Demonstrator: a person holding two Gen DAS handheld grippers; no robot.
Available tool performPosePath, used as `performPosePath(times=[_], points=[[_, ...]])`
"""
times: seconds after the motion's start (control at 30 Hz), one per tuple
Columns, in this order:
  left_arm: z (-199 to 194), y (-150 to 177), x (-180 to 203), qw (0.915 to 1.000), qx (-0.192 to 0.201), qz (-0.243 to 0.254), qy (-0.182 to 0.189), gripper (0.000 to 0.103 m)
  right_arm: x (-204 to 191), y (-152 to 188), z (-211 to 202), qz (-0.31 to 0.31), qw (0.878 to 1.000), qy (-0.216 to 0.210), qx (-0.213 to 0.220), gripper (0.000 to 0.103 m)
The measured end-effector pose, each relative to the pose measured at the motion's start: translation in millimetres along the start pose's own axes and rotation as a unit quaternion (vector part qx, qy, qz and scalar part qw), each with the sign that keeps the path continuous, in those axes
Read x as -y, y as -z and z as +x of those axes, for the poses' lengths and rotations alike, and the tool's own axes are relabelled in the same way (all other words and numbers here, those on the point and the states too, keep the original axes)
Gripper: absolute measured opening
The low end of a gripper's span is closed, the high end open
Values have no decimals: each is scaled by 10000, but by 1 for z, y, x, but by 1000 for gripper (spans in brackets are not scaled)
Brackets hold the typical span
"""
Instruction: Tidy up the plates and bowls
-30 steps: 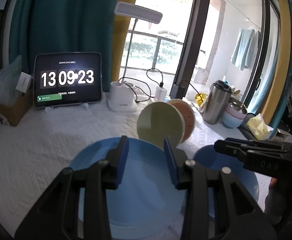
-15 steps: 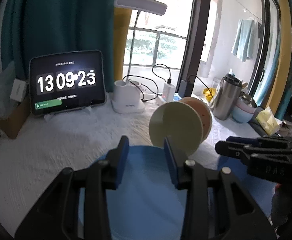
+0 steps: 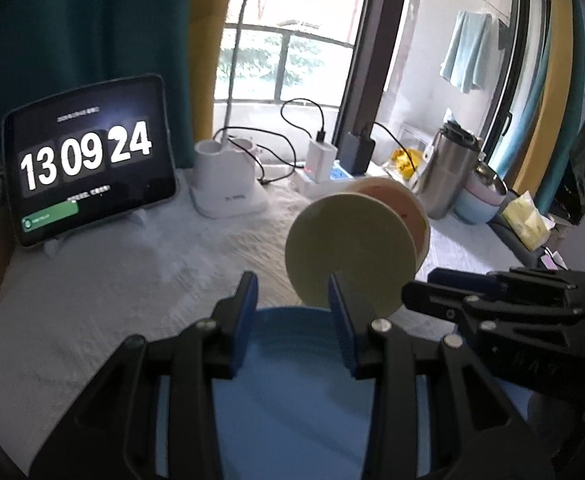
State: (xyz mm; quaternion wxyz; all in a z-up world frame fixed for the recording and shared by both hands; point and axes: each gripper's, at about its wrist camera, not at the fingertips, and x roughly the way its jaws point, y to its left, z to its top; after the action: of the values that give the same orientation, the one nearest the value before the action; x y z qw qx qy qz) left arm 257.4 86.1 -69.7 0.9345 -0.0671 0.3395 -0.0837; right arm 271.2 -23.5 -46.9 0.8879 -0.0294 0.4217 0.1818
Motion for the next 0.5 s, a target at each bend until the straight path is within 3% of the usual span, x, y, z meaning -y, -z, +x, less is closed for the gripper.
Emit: performPosePath(times=[0.2,0.5], points=[[23,-18,-1,9994,-341,28,99,44,8,-8,11,188,9995,228,-64,30],[71,-38,-10,9953,-919,-189,240,45,27,-20,32,522,9971,482,-258,30]])
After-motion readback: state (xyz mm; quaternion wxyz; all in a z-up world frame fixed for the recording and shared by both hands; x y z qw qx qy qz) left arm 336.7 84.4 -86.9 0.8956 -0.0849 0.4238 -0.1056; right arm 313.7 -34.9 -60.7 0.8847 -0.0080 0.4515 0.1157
